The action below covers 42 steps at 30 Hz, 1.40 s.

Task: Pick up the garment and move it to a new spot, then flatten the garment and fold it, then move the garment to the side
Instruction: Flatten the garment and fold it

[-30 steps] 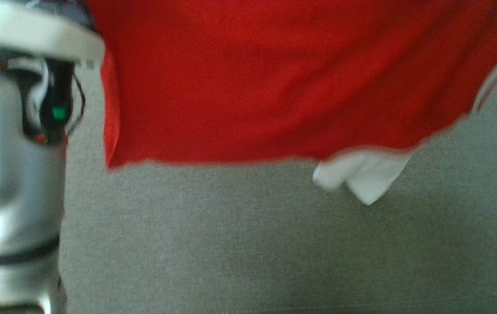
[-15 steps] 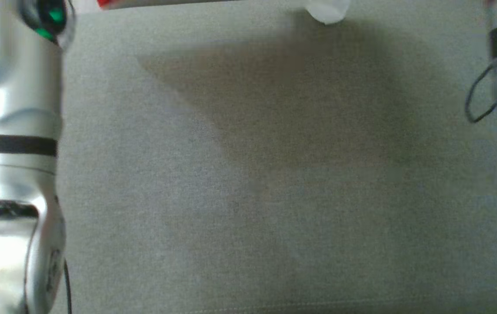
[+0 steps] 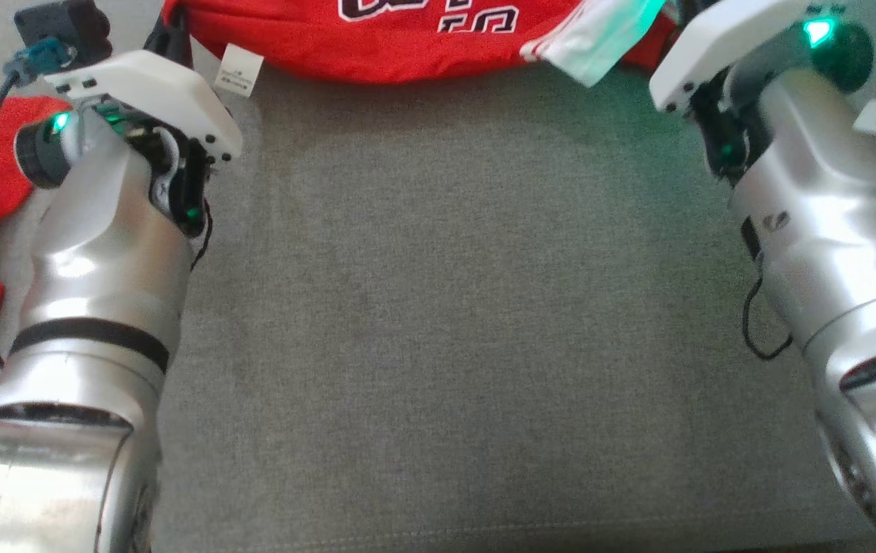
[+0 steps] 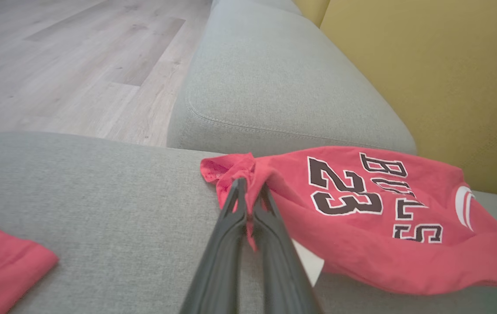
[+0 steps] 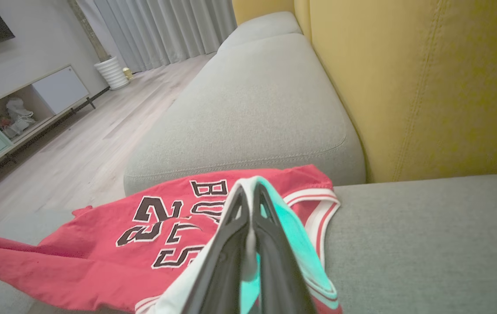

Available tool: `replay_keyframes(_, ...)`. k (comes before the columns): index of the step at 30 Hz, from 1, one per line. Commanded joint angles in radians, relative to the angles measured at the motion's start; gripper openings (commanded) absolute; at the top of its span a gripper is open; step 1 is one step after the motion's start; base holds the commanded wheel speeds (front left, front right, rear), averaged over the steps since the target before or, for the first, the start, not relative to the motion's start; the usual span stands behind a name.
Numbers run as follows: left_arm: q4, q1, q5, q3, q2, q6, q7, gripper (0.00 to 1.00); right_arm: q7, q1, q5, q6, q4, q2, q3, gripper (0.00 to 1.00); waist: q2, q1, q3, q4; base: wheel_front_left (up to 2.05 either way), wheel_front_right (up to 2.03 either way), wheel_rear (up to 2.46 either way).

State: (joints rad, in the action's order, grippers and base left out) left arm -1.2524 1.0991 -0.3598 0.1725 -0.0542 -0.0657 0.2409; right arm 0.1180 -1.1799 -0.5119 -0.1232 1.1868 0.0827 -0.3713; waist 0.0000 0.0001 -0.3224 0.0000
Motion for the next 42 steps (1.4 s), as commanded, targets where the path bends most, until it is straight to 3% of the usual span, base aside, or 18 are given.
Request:
replay_keyframes(1, 0.034, 0.011, -0.007, -0.019, -0.029, -0.007, 0.017, 0.0, 0.025, 0.001, -0.02, -0.008, -0.036, -0.024, -0.019, 0.0, 0.0, -0.0001, -0.015, 0.002, 0.0, 0.0, 0.0)
replay_keyframes(7, 0.164, -0.137, -0.032, -0.06, -0.016, -0.029, 0.02, 0.0, 0.084, 0.172, -0.104, -0.008, -0.09, 0.0, -0.076, 0.0, 0.0, -0.0001, -0.013, 0.009, 0.0, 0.0, 0.0)
replay_keyframes(15, 0.516, -0.507, -0.012, -0.101, -0.003, -0.053, 0.021, 0.0, 0.126, 0.508, -0.195, -0.008, -0.281, 0.075, -0.113, 0.0, 0.0, -0.0001, 0.058, 0.007, 0.0, 0.0, 0.0)
replay_keyframes(19, 0.738, -0.745, 0.012, -0.119, 0.0, -0.056, 0.021, 0.0, 0.129, 0.738, -0.207, -0.008, -0.473, 0.136, -0.049, 0.0, 0.0, -0.0001, 0.107, -0.001, 0.0, 0.0, 0.0)
replay_keyframes(24, 0.882, -0.923, 0.015, -0.129, 0.0, -0.037, 0.02, 0.0, 0.054, 0.98, -0.161, -0.008, -0.718, 0.17, 0.071, 0.0, 0.0, -0.0001, 0.144, -0.002, 0.0, 0.0, 0.0)
replay_keyframes(25, 0.882, -0.923, 0.015, -0.129, 0.0, -0.037, 0.02, 0.0, 0.054, 0.98, -0.161, -0.008, -0.718, 0.17, 0.071, 0.0, 0.0, -0.0001, 0.144, -0.002, 0.0, 0.0, 0.0)
replay_keyframes(28, 0.964, -1.004, 0.016, -0.133, -0.008, -0.013, -0.011, 0.0, -0.047, 1.137, -0.101, -0.008, -0.89, 0.145, 0.169, 0.0, 0.0, -0.0001, 0.166, -0.004, 0.0, 0.0, 0.0)
replay_keyframes(35, 1.184, -1.181, 0.006, -0.157, -0.026, 0.049, -0.121, 0.0, -0.313, 1.446, 0.043, -0.008, -1.301, 0.003, 0.341, 0.0, 0.0, -0.0001, 0.205, -0.008, 0.0, 0.0, 0.0)
replay_keyframes(42, 1.305, -1.297, -0.013, -0.14, -0.016, 0.098, -0.202, 0.0, -0.433, 1.557, 0.05, -0.008, -1.461, -0.031, 0.402, 0.0, 0.0, -0.0001, 0.224, -0.007, 0.0, 0.0, 0.0)
